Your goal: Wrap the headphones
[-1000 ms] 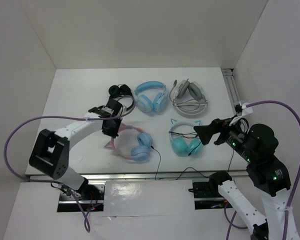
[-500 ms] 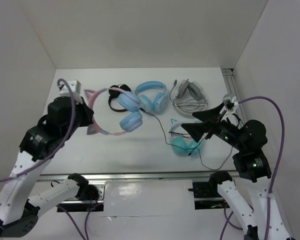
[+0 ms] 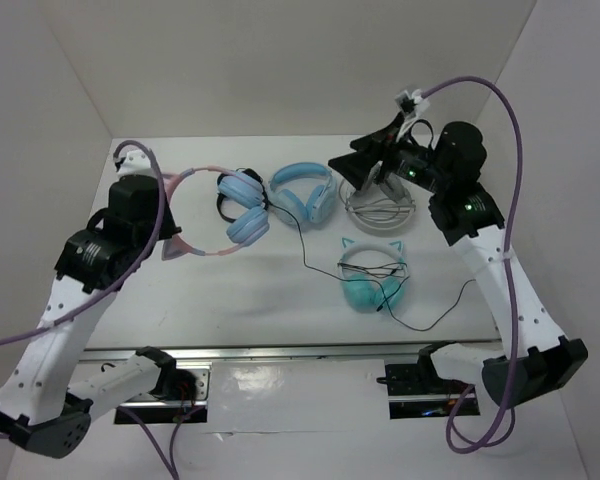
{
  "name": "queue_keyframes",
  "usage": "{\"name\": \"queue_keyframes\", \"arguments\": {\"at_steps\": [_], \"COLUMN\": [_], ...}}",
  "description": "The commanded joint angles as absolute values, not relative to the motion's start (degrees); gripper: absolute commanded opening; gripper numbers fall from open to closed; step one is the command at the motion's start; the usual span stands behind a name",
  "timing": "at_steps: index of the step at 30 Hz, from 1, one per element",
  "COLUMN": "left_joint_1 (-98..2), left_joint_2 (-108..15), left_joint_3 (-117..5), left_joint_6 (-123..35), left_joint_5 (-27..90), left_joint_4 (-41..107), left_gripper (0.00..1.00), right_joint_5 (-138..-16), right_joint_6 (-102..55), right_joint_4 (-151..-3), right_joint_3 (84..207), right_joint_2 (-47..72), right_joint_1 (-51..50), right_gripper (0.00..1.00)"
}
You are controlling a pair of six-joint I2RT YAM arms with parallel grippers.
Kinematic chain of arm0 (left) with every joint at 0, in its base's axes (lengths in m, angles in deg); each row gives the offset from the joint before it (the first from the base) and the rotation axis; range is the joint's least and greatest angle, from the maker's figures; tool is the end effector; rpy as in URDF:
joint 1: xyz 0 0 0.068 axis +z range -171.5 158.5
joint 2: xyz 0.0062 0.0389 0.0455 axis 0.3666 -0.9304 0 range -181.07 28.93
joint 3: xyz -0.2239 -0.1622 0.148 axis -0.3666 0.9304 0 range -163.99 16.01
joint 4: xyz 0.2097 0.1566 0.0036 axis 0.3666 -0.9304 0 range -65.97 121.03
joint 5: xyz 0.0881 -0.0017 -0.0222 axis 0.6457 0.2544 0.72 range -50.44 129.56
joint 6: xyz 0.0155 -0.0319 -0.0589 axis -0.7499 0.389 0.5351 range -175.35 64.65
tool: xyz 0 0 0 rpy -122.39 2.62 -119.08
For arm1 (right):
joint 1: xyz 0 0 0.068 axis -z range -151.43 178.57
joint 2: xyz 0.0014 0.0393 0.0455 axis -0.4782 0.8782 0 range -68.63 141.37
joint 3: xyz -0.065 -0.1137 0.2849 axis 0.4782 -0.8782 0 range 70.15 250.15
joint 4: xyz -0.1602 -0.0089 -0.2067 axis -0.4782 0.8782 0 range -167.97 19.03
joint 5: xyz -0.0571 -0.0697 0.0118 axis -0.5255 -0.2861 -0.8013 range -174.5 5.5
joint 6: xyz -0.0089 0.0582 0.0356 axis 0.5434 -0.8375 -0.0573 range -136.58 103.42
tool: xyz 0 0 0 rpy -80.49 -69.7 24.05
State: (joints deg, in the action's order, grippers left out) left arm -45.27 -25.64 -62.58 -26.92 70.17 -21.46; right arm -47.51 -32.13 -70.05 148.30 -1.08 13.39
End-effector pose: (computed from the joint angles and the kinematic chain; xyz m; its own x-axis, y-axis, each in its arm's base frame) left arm 0.1481 -0.0342 0.4593 -0.3537 -0.2920 -0.8886 -0.2631 0.9427 -0.2051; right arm 0.2339 0.0982 0.5058 -0.1681 0.1762 -0.9699 -0.7724 0.5877 0.2407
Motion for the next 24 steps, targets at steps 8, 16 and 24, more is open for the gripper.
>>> {"name": "queue_keyframes", "arguments": {"at_steps": [8,16,24], "left_joint_1": [-31.0,-27.4,-26.8], "left_joint_2": [-31.9,-31.5,-30.3], "left_joint_3": [-70.1,-70.7,-70.7], "left_joint_6": [-32.5,-32.5,-31.4], "left_joint_5": [54.9,49.4,56.0], "left_joint_4": [-12.0,-12.6,-16.0], "left_gripper": [0.0,0.0,0.0], "right_joint_5": [-50.2,-74.9,-75.5], "right_joint_6": [-12.0,-8.8,-8.3], "right_joint_4": [-72.2,-78.7,-77.1], "right_joint_3": [132.1,127.2,128.4], "right_joint_2": [-7.5,-3.2,-6.0], "right_joint_1": [-3.0,-18.1,-18.6], "right_gripper": [0.83,0.82,0.82]}}
